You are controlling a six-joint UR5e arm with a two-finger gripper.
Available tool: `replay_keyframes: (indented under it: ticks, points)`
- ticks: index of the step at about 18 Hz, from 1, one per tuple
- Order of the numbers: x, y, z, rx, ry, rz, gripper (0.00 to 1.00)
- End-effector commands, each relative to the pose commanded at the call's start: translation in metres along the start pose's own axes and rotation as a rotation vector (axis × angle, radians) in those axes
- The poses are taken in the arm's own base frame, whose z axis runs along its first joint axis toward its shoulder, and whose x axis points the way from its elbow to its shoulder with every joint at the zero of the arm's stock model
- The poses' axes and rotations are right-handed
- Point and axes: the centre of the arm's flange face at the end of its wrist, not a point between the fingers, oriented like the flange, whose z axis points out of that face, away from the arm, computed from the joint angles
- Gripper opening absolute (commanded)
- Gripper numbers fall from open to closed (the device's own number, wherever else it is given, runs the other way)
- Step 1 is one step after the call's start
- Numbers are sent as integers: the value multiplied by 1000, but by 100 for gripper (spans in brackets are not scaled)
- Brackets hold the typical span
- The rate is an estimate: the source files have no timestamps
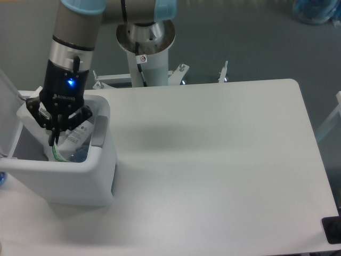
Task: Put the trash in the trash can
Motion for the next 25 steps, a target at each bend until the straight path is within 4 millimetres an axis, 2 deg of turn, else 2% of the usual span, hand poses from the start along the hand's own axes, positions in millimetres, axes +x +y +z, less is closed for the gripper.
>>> replay_keyframes:
  ticks: [4, 5, 6, 8, 9, 10, 12, 15, 19, 21, 25]
  points:
    - [0, 5, 4, -12, -1, 33, 1]
    - [0, 6, 4, -14, 0, 43, 5]
    - [2, 5, 1, -8, 1, 56, 21]
    - [5, 5, -6, 3, 4, 79, 37]
    - [8, 5, -14, 16, 9, 85, 65]
    - [11, 5, -23, 29, 11, 92, 100]
    - [19, 5, -43, 62, 17, 140, 100]
    - [19, 5, -75, 114, 9, 255, 100]
    - [-24, -26, -132, 232, -81, 220, 100]
    - [-45, -37, -141, 253, -170, 262, 100]
    - [-85, -46, -147, 222, -345, 377, 100]
